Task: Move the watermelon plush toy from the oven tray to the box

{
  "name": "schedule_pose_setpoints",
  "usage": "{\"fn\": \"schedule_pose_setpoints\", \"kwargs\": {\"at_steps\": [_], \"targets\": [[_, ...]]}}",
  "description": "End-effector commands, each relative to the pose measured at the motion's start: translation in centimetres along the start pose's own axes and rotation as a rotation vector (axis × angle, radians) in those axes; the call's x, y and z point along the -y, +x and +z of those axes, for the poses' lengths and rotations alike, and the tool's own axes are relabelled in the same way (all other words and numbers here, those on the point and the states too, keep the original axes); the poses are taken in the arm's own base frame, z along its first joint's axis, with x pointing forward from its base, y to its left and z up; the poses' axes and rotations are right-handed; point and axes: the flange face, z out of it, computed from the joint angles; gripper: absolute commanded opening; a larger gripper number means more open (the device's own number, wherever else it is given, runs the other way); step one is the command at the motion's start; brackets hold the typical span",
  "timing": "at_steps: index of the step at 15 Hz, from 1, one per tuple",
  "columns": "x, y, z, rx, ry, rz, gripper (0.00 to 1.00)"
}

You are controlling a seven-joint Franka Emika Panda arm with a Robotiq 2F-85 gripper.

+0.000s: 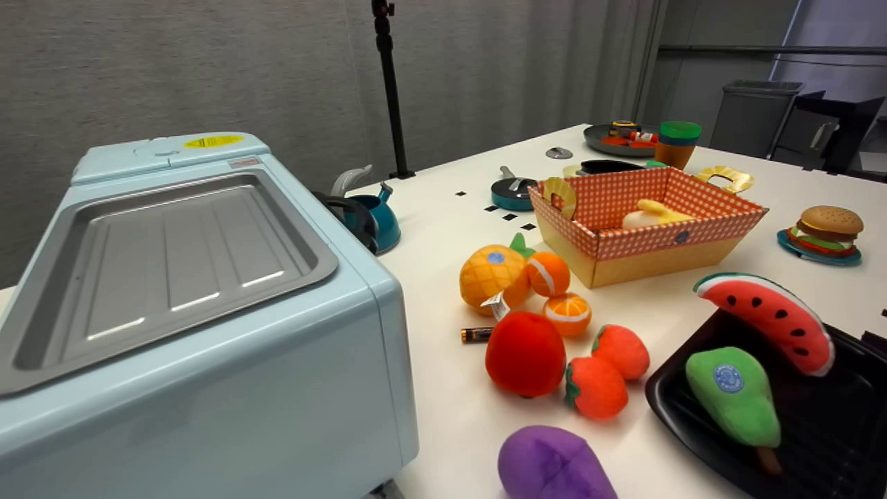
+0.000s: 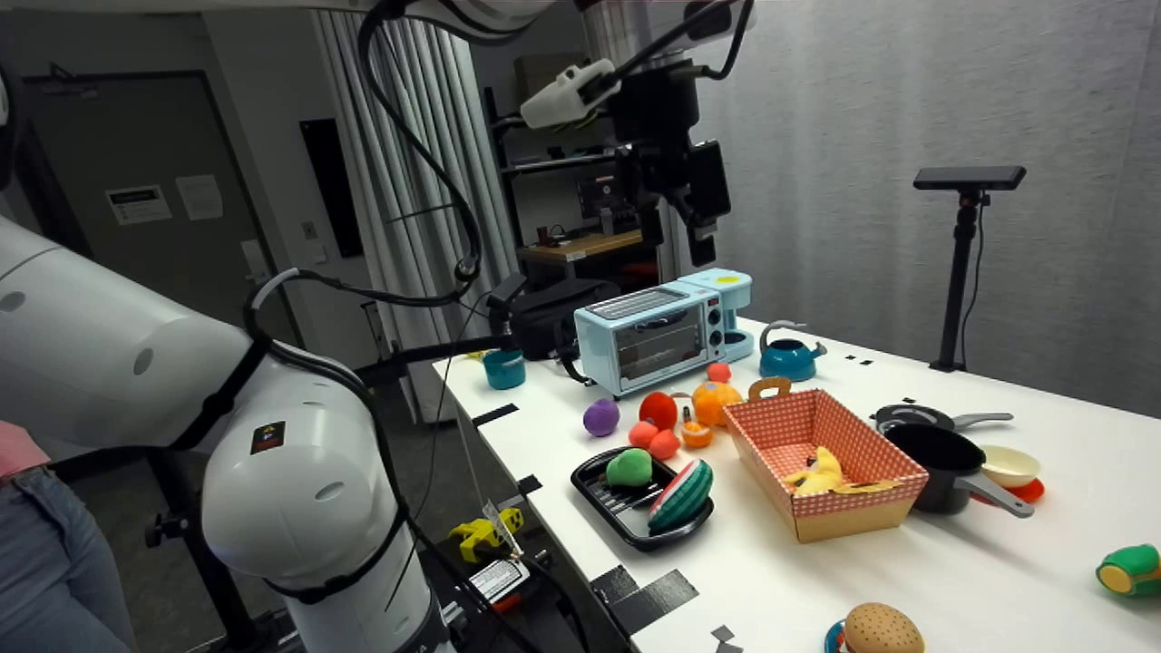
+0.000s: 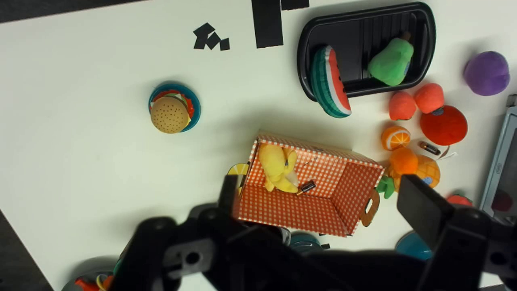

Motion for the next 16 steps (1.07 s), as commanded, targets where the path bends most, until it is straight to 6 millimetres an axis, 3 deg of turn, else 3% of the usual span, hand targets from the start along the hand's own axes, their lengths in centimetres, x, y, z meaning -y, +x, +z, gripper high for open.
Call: {"fn": "schedule_pose_setpoints", "kwargs": {"at_steps": [1,5,7,11,16], "targets": [[0.0,0.0,0.0,0.001,0.000,0.000,1.00],[0.0,0.0,0.0,0.001,0.000,0.000,1.00],[0.0,0.2,0.9,0.017,-0.002,-0.003,1.00],[1.1,-0.3,4.4,0.049,-0.061,-0.014,1.00],[3.5,-1.6,10.9,0.126,-0.064,-0.063,1.00]]}}
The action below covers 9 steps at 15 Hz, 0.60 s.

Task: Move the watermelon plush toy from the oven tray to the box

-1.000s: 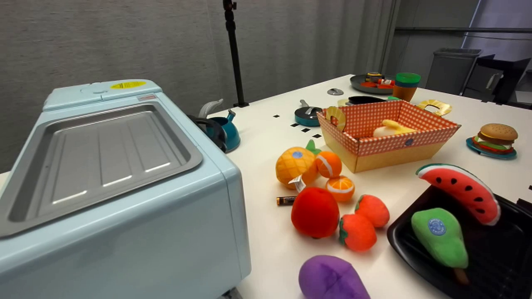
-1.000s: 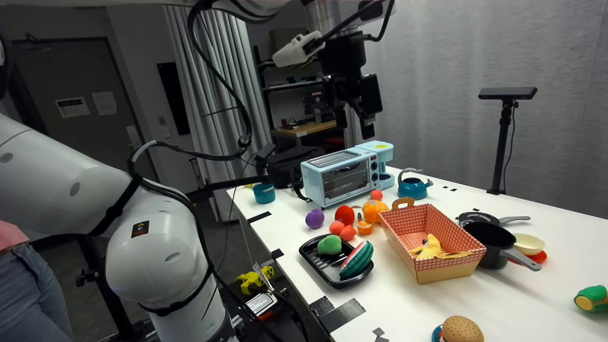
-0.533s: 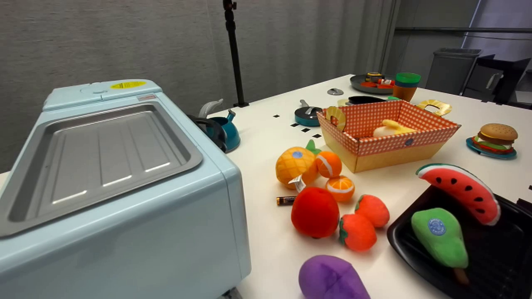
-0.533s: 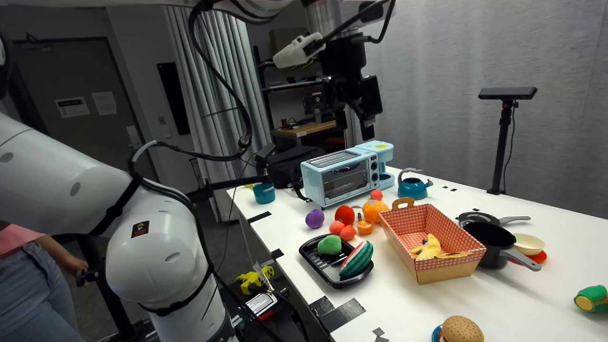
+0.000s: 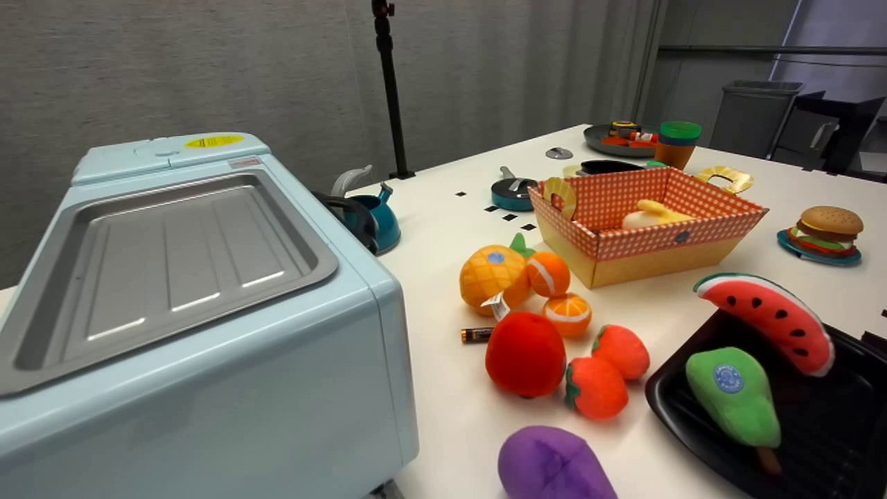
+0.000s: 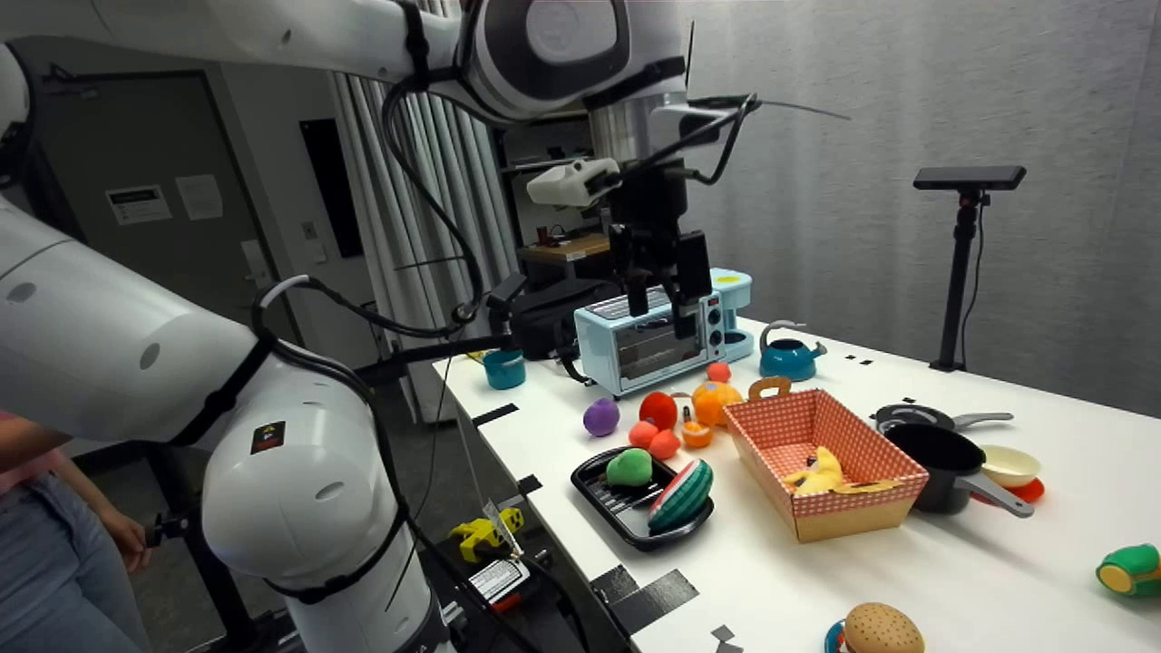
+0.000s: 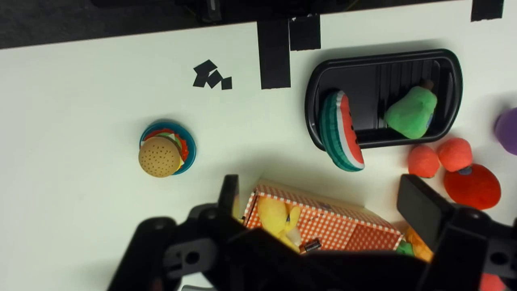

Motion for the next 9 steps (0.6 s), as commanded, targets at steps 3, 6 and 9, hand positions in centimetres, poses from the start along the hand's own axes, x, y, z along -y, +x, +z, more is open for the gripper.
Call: {"fn": "schedule_pose_setpoints", "kwargs": {"at_steps": [3,6,9], "targets": [[2.8,0.0,7.1,0.049,-0.022,-0.051,1.00],[4.1,0.7,9.9,0.091,-0.038,-0.097,1.00],[3.8,0.4,9.9,0.102,-0.043,-0.092,1.00]]}}
